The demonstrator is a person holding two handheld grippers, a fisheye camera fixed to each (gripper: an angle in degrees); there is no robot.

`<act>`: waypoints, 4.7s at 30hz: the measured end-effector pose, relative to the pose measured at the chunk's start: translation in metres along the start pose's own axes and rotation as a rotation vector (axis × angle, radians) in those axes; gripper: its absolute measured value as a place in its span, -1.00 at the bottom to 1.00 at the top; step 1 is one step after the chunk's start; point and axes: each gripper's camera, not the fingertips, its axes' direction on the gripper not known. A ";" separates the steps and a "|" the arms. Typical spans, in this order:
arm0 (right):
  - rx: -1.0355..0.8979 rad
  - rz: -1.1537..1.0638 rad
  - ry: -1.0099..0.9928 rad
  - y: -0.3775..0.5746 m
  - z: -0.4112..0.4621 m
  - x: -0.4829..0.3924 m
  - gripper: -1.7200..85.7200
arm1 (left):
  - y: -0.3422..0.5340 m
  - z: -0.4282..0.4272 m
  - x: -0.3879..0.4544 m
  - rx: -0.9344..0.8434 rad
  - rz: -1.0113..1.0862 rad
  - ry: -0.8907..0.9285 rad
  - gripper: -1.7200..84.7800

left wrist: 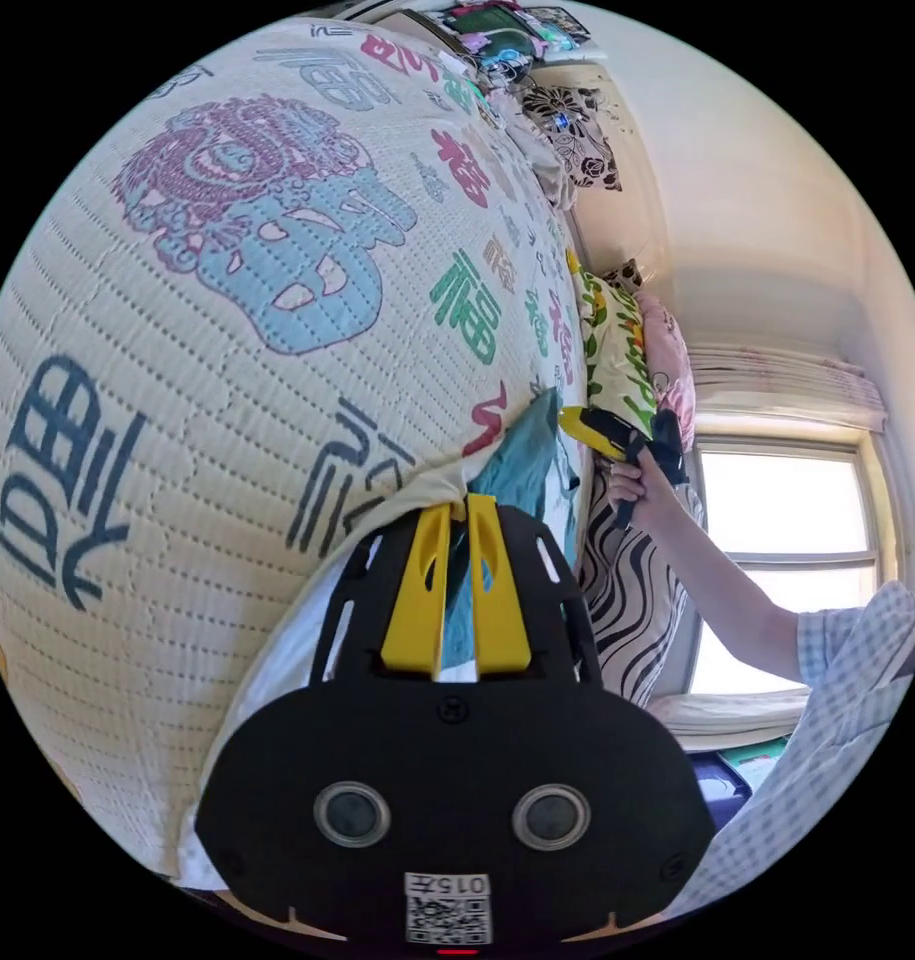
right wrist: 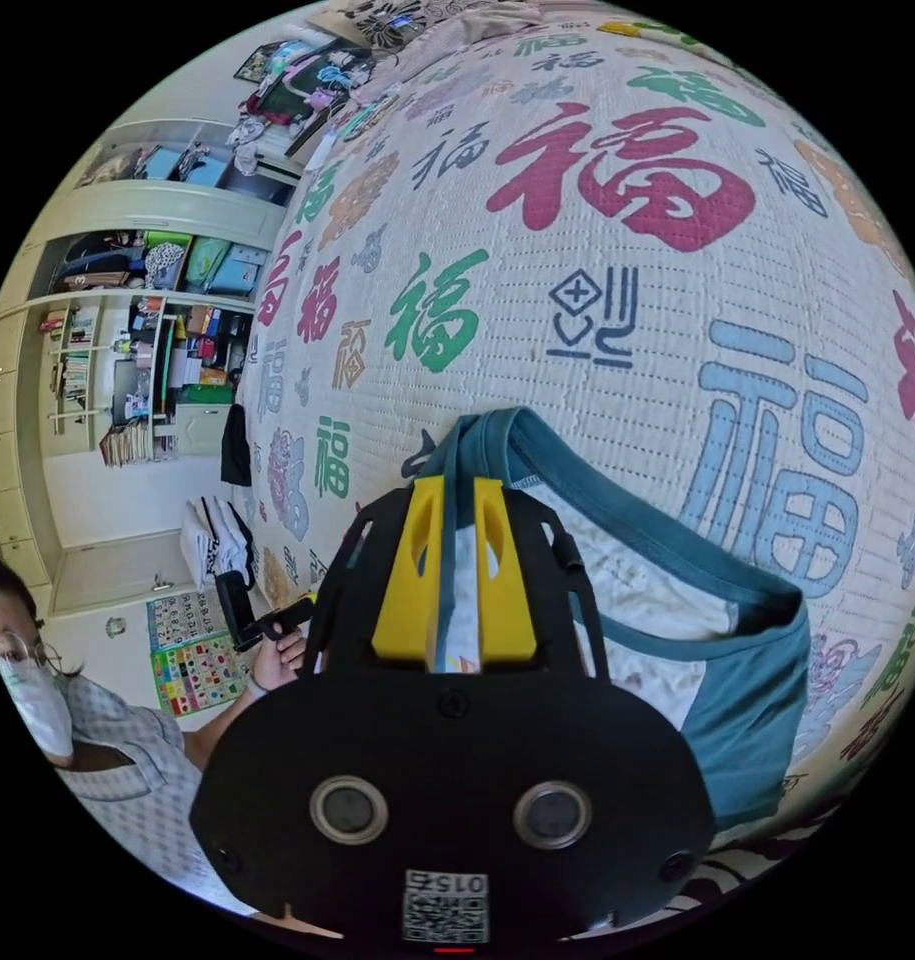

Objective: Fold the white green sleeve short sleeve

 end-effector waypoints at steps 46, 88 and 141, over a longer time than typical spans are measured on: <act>-0.096 0.065 -0.085 0.202 -0.002 -0.049 -0.83 | -0.005 0.022 -0.057 -0.253 0.045 0.065 -0.98; -0.173 -0.160 0.287 0.317 -0.132 -0.130 -0.97 | 0.028 0.249 -0.076 -0.309 0.331 -0.214 -0.98; 0.510 0.873 0.332 0.769 -0.475 0.039 -0.81 | 0.238 0.942 0.160 -0.816 1.053 -0.386 -0.77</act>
